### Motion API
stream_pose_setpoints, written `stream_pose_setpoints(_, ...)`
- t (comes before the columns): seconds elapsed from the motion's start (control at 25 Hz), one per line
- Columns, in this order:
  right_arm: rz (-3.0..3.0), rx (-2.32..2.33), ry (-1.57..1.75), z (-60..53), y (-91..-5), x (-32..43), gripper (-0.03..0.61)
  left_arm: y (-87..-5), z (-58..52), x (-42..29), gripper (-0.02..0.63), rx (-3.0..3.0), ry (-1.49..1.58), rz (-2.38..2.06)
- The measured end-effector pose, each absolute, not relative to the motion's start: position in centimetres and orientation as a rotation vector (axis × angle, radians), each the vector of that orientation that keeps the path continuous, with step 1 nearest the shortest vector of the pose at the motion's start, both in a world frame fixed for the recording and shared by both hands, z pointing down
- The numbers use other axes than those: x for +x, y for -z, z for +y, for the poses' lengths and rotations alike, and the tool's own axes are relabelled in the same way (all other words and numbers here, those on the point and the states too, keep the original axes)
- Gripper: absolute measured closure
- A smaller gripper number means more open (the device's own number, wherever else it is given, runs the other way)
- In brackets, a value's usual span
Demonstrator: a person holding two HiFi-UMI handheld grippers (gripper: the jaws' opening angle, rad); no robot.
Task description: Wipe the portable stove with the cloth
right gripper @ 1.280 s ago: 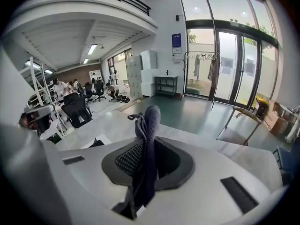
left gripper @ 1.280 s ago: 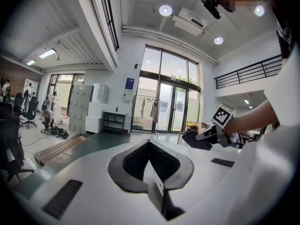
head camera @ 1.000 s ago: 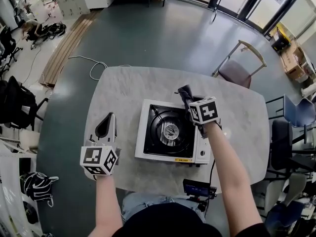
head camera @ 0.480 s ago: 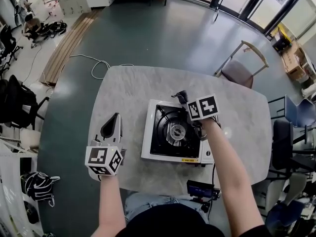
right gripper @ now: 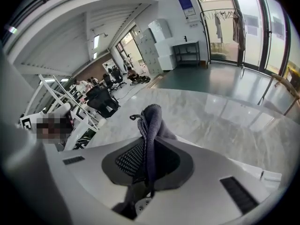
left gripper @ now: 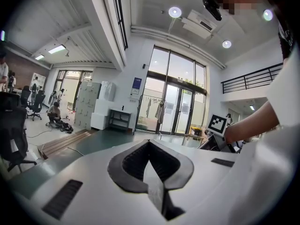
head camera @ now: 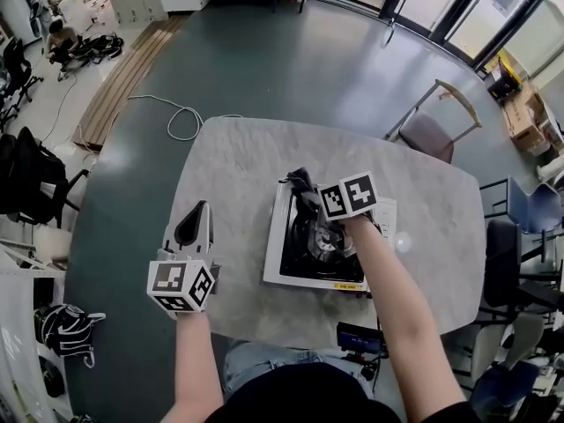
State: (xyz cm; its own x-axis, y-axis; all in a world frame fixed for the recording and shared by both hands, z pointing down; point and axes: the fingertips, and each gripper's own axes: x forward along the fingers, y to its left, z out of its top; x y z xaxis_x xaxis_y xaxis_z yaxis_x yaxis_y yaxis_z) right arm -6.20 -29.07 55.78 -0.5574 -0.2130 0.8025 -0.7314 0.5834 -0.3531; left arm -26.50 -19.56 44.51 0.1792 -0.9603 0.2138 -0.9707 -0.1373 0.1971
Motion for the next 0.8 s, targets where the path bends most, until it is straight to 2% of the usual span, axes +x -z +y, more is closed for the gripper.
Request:
stream_pose_setpoints(0.36,-2.238,0.794,-0.988,-29.3,-51.2,-5.0,0.512,-43.8,-20.0,-26.9,0.603,2.196,-0.036,-1.833)
stream_pose_setpoints(0.6,-2.409,0.923,-1.019,-29.7,-45.5,0.6,0.512,-42.8,-20.7,-25.0,0.603,2.25,-0.041,-1.808)
stream_pose_setpoints(0.8,-2.378,1.012,-0.814,-29.4,-44.6,7.5,0.511,-42.4,-20.9,-23.3,0.603,2.271,-0.059,-1.8)
